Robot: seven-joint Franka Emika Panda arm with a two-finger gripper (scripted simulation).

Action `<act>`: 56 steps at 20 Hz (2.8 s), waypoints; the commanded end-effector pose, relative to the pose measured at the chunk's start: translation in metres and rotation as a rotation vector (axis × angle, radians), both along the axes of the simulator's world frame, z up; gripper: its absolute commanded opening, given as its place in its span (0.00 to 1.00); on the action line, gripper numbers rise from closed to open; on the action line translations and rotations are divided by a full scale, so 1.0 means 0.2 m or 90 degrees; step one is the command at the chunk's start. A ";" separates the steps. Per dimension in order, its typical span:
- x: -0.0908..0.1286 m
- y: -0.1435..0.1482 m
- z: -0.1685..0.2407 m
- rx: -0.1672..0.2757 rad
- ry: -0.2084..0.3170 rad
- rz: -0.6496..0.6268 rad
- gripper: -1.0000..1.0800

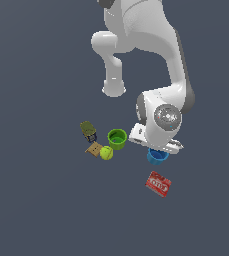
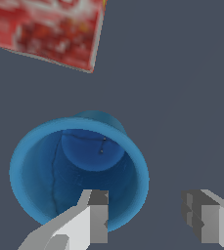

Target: Pick up a designated object from a clutter of objects.

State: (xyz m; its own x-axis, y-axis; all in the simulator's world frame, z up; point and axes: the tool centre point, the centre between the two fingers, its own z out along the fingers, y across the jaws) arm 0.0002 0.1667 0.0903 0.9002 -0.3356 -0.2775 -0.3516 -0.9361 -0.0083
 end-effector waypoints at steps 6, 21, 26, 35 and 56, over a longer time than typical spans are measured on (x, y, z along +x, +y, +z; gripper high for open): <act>-0.03 0.01 -0.09 0.000 0.001 -0.001 0.62; -0.03 -0.01 -0.07 0.000 0.000 -0.002 0.00; -0.05 -0.06 -0.01 0.000 0.000 -0.002 0.00; -0.14 -0.29 0.25 0.000 0.000 -0.003 0.00; -0.44 -1.15 1.22 0.002 0.002 -0.004 0.00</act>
